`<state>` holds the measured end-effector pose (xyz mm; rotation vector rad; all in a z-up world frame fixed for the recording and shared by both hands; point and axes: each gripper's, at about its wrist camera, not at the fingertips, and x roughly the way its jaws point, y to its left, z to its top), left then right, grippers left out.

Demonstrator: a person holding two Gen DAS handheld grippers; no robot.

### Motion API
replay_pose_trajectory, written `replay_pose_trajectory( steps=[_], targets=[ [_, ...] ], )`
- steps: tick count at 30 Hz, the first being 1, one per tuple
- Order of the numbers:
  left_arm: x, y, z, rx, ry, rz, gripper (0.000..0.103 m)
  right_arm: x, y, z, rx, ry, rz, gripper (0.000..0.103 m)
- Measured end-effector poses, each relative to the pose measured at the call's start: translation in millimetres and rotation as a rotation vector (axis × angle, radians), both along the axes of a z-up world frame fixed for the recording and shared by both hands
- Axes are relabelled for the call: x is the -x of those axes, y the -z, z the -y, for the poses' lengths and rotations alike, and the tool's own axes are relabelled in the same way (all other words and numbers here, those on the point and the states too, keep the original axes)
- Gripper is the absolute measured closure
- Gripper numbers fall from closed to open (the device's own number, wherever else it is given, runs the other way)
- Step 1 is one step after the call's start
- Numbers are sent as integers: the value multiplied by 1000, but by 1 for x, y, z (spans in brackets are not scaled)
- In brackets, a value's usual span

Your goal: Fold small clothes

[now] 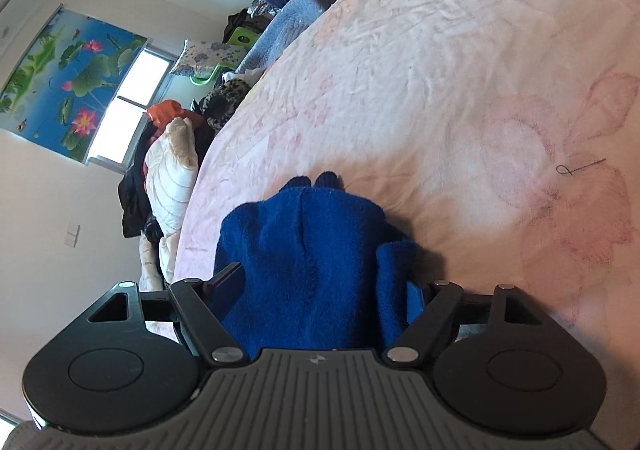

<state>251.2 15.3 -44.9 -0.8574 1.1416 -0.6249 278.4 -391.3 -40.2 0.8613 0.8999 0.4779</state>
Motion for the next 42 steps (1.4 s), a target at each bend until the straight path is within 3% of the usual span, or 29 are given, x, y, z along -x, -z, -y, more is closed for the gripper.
replay_pose_trajectory(
  steps=[3, 6, 9, 12, 16, 20, 22, 23, 24, 27, 28, 31, 32, 33, 34, 35, 42],
  targets=[
    [-11, -4, 5, -19, 3, 11, 6, 6, 0, -1, 7, -62, -8, 28],
    [-18, -2, -2, 15, -31, -6, 6, 17, 3, -1, -28, -119, -17, 28],
    [-19, -1, 2, 14, -20, 8, 6, 32, 0, -10, 0, -202, -13, 28],
    [-8, -5, 5, -25, 14, 65, 6, 42, -3, -12, 0, -217, -28, 28],
    [4, -2, 0, -3, 41, 91, 6, 60, -2, -17, -22, -268, -66, 27],
    [-1, -1, 0, 3, 50, 58, 6, 72, -6, -22, -10, -252, -49, 25],
    [-6, 1, -1, 16, 48, 20, 6, 73, -5, -20, -17, -235, -49, 39],
    [-6, 1, -1, 19, 51, 5, 6, 73, -2, -19, -12, -216, -65, 72],
    [-6, 1, 0, 20, 68, -8, 6, 71, 4, -17, 14, -191, -109, 81],
    [6, 2, -1, 25, 111, -2, 6, 78, 12, -10, -42, -156, -102, 81],
    [8, 2, -2, 26, 118, 12, 6, 82, 13, -11, -33, -146, -91, 72],
    [4, 5, 0, 35, 84, -7, 6, 87, 10, -14, -28, -155, -54, 60],
    [3, 4, 2, 24, 64, -16, 9, 88, 9, -16, -20, -162, -43, 59],
    [1, 3, 5, -9, 49, -20, 19, 88, 7, -19, 3, -171, -36, 60],
    [1, 0, 9, -91, 45, -19, 66, 88, 6, -20, 9, -174, -43, 65],
    [-2, 1, 14, -161, 53, -34, 80, 86, 7, -19, 7, -172, -64, 77],
    [-6, 0, 10, -143, 72, -109, 79, 91, 2, -21, 6, -158, -120, 78]
  ],
)
